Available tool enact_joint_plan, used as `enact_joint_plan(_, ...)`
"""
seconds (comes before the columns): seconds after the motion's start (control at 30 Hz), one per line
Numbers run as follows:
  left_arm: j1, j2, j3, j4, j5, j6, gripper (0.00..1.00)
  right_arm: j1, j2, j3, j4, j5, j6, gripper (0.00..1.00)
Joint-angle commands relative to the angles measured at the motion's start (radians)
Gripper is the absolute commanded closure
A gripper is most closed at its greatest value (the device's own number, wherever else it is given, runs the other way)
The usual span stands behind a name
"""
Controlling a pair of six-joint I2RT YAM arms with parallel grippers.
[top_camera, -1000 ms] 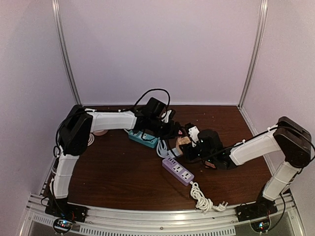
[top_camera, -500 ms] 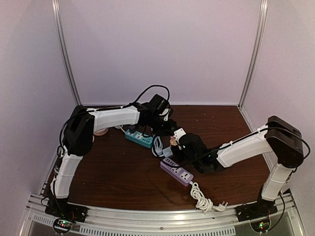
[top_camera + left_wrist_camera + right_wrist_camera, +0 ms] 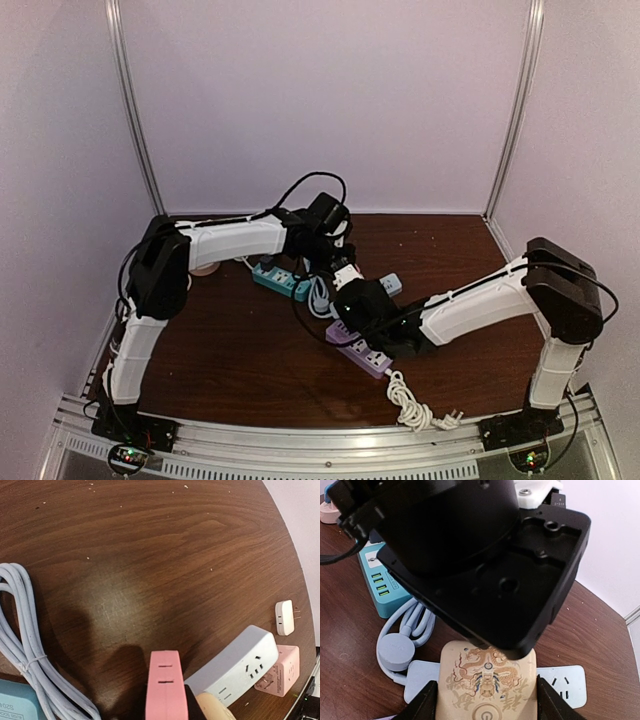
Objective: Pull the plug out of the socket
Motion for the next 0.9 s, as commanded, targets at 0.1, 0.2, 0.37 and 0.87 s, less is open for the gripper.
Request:
enact_joint_plan(0.1,0.031,-0.075,-0.066,0.043,-0.001,-0.109,1.0,0.009,0.017,-0.013,-0.074,0.099,-0.005,0.73)
enact_joint_plan(0.2,0.041,-0.102,-0.096,0.087,0.005,-0.169,1.0,0.012,0.016,-0.025,-0.065,0.1,0.0,0.73)
enact_joint_plan(0.37,0.056,-0.139,-0.11,0.122,0.002,-0.245,1.0,0.015,0.02,-0.034,-0.066,0.097,0.024,0.75)
enact_joint_plan(0.87,0.091,-0.142,-0.009,0.075,-0.023,-0.208,1.0,0.026,0.021,-0.059,-0.063,0.104,0.055,0.78)
